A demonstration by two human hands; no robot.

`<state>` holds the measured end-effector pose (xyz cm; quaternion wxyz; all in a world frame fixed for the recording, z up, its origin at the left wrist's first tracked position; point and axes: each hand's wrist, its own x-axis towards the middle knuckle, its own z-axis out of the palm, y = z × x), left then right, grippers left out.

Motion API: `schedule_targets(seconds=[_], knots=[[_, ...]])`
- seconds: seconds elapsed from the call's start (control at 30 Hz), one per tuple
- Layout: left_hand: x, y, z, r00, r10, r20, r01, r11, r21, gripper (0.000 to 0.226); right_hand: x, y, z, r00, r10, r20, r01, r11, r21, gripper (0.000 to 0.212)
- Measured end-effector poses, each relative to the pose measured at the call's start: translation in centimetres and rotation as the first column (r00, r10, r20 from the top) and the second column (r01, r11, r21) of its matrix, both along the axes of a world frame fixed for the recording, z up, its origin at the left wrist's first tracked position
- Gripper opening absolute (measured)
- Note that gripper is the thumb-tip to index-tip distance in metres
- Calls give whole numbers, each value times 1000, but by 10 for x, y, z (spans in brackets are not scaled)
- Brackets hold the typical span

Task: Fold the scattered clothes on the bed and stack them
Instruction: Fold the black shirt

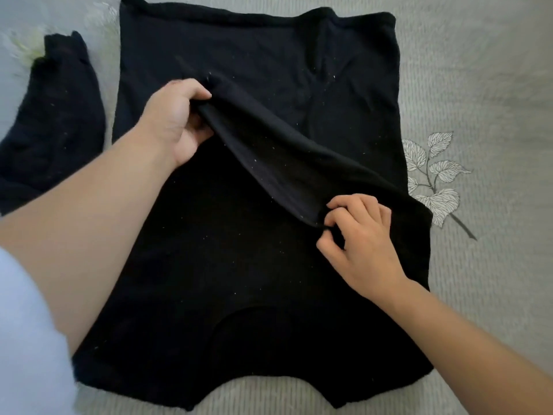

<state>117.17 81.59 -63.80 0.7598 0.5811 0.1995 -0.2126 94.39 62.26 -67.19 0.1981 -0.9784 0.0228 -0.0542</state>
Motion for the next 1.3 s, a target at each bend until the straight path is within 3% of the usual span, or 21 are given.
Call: schedule_targets(seconds=[0.07, 0.2, 0.3, 0.37, 0.43, 0.5, 0.6, 0.77, 0.87, 0.97, 1.13, 1.2, 1.3], knots=[[-3, 13, 1, 997, -11, -74, 3, 994, -110, 29, 1, 7, 10, 997, 76, -20, -73, 991, 112, 13], [-22, 41, -20, 972, 6, -235, -15, 999, -39, 49, 4, 21, 17, 916, 217, -338, -144, 963, 229, 31], [-20, 47, -21, 974, -46, -223, 34, 998, -54, 22, 12, 29, 13, 982, 116, -146, -104, 991, 90, 15], [-6, 46, -19, 984, -59, -165, 51, 997, -56, 24, 19, 36, 11, 998, 24, -51, -25, 1000, -18, 29], [9, 47, -22, 996, -11, -91, 9, 1000, -26, 41, 24, 43, 8, 986, -18, -163, -3, 992, -124, 53], [15, 51, -31, 1000, -10, -5, 10, 984, 178, 42, 24, 48, 1, 935, -39, -352, -34, 979, -200, 65], [3, 56, -41, 982, -148, 115, 64, 842, 535, 50, 22, 52, -12, 893, -68, -445, -51, 967, -251, 66], [-30, 94, -18, 837, -457, 300, -5, 542, 840, 53, 27, 82, -4, 923, -45, -383, -41, 976, -213, 68], [-51, 152, -10, 819, -450, 356, -144, 440, 886, 44, 35, 121, -3, 936, 72, -345, -139, 975, -173, 66], [-68, 224, -15, 914, -249, 320, -209, 387, 898, 38, 47, 173, -7, 929, 187, -319, -242, 960, -140, 65], [-84, 304, -31, 979, 139, 151, -202, 531, 823, 28, 59, 246, -14, 893, 334, -301, -373, 924, -83, 65], [-82, 312, -37, 978, 179, 108, -196, 607, 770, 23, 60, 261, -19, 890, 337, -306, -374, 925, -67, 64], [-72, 302, -38, 983, 182, 34, -166, 783, 600, 34, 59, 264, -24, 906, 309, -291, -339, 939, -59, 63]])
